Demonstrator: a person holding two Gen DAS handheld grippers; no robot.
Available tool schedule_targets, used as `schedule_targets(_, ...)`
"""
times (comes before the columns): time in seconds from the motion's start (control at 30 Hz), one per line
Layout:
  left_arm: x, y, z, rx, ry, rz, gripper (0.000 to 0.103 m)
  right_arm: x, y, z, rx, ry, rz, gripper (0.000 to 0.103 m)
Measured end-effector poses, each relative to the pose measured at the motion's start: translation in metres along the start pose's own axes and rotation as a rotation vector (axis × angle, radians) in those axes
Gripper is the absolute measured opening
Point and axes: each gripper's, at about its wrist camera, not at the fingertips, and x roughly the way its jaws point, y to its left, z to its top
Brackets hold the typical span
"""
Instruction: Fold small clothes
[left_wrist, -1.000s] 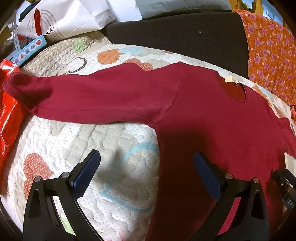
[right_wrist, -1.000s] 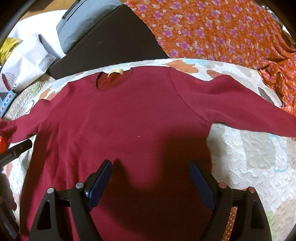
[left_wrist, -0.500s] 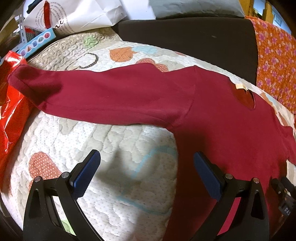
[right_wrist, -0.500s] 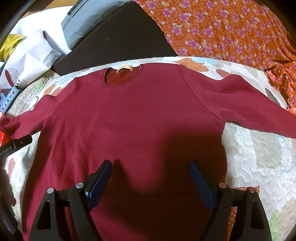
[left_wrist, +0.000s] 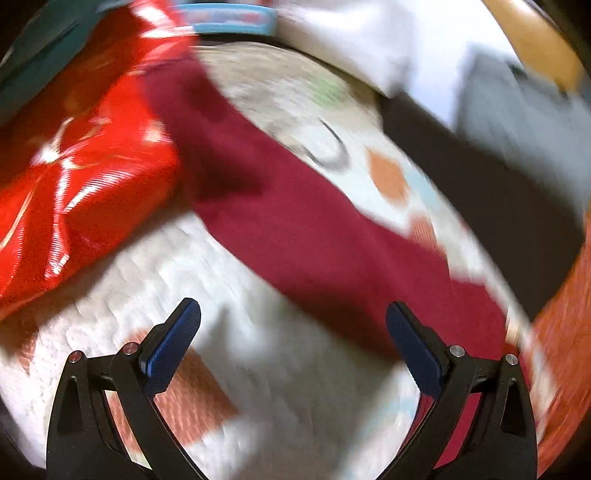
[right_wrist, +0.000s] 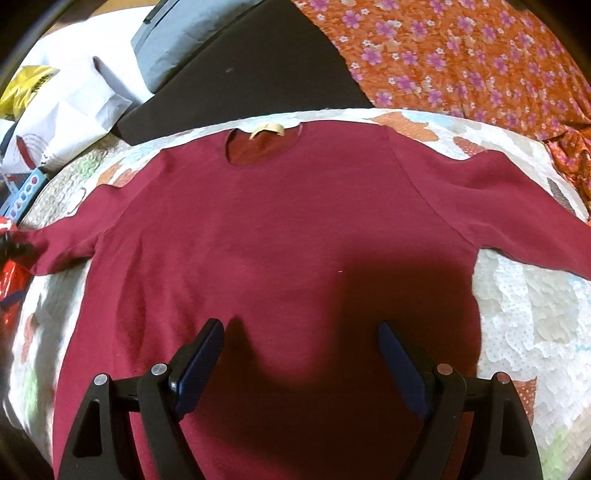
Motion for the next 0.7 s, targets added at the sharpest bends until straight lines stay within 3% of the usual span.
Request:
schedule_targets(0.13,0.016,0.024,0.028,-0.12,-0.084,0.069,0.101,0.0,0.003,-0.001,-0.013,-0.04,0.022,0.084)
schedule_targets(0.27,0.05,0.029,0.041,-0.121,-0.094,0.095,0.098,0.001,0.005,-0.002,-0.035,-0.041,0.026,0.084)
schedule_targets(0.33,0.054,0.027,0.043,-0.102,-0.148,0.107,0.094,0.001,0.005,-0.003,-0.049,-0.039,0.028,0.084)
schedule_targets(0.4,0.054,0.023,0.045,-0.094,-0.163,0.035,0.069,0.0,0.003,-0.004,-0.051,-0.04,0.034,0.084)
schedule_targets(0.47,0.059,0.011,0.051,-0.008,-0.125,0.011,0.022,0.0,0.002,-0.004,-0.046,-0.04,0.042,0.084)
schedule_targets(0.5,0.056,-0.001,0.051,0.061,-0.133,0.0,0.012,-0.001,0.001,-0.003,-0.046,-0.038,0.048,0.084)
schedule_targets(0.6,0.036,-0.032,0.042,0.132,-0.135,-0.11,0.008,-0.003,-0.004,-0.002,-0.034,-0.04,0.063,0.084)
schedule_targets(0.7,0.001,-0.09,0.016,0.273,-0.098,-0.296,0.007,-0.012,-0.018,0.002,0.024,-0.066,0.077,0.084)
